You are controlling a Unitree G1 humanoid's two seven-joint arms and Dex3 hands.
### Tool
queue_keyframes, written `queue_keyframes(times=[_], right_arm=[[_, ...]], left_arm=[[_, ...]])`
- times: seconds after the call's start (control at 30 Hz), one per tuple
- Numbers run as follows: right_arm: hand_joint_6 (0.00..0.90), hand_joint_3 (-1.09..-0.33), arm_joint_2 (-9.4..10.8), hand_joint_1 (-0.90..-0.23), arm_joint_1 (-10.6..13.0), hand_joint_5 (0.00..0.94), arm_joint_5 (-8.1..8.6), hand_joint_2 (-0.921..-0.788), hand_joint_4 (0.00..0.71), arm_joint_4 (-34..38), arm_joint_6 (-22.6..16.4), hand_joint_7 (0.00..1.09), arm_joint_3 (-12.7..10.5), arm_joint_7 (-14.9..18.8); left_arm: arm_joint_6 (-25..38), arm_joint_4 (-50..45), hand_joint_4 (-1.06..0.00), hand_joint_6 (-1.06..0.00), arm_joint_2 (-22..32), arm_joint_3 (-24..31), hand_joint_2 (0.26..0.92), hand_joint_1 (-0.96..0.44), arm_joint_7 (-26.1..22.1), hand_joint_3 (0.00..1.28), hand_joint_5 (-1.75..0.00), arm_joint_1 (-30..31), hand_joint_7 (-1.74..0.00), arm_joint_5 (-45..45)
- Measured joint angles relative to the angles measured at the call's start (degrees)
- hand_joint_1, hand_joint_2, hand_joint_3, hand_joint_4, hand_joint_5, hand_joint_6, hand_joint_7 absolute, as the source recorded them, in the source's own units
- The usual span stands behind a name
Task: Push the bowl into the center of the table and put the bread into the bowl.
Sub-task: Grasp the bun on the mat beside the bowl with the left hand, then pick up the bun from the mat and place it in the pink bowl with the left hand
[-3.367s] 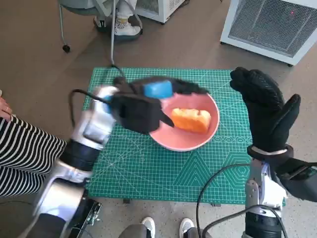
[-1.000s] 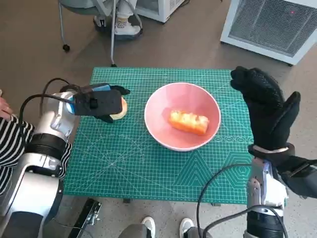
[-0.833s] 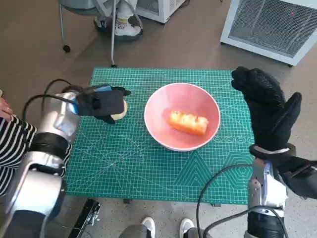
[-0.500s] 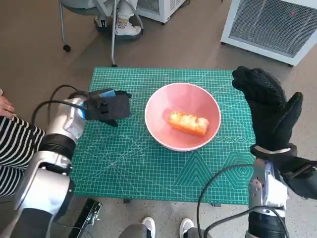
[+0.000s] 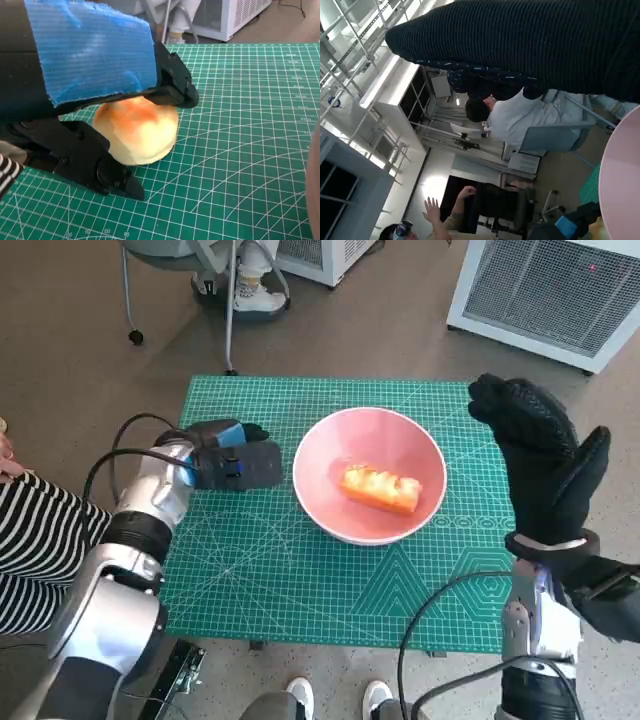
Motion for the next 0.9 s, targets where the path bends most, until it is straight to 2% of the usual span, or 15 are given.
queue_keyframes(times=[0.03, 0.07, 0.17, 0.33, 0.6, 0.9], right_arm=[[0.098, -0.774, -0.01, -0.717, 0.12, 0.000, 0.00, -0.921, 0.166, -0.12, 0.00, 0.36, -0.02, 0.00], [0.098, -0.774, -0.03, -0.718, 0.20, 0.000, 0.00, -0.921, 0.166, -0.21, 0.00, 0.36, -0.04, 0.00], [0.097, -0.773, -0.04, -0.720, 0.27, 0.000, 0.00, -0.921, 0.166, -0.28, -0.01, 0.36, -0.07, -0.01], [0.097, -0.773, -0.04, -0.720, 0.33, 0.000, -0.13, -0.921, 0.166, -0.28, -0.09, 0.36, -0.09, -0.07], [0.096, -0.774, 0.02, -0.715, 0.34, 0.000, -0.29, -0.921, 0.167, -0.28, -0.53, 0.36, -0.07, -0.47], [0.096, -0.773, 0.05, -0.714, 0.34, 0.000, -0.26, -0.921, 0.167, -0.17, -0.62, 0.36, 0.01, -0.63]], left_arm=[[0.00, 0.03, -0.71, -0.66, 0.02, -0.32, 0.899, 0.09, 0.24, 0.06, -0.89, -0.03, -0.71, 0.32], [-0.01, 0.06, -0.71, -0.62, 0.02, -0.72, 0.907, 0.06, 0.56, 0.07, -0.98, -0.08, -0.90, 0.79], [-0.09, 0.21, -0.73, -0.59, 0.02, -1.34, 0.915, 0.02, 1.09, 0.07, -1.09, -0.15, -1.09, 1.48], [-0.25, 0.59, -0.75, -0.60, 0.07, -1.82, 0.919, 0.00, 2.15, 0.05, -1.12, -0.16, -1.14, 1.85], [-1.21, 0.61, -0.75, -0.61, 0.51, -1.40, 0.920, 0.00, 2.91, 0.05, -1.16, -0.36, -1.11, 1.48], [-2.86, -1.89, -0.76, -0.61, 2.32, 2.14, 0.920, 0.00, 2.81, 0.05, -1.12, -0.56, -1.14, -1.48]])
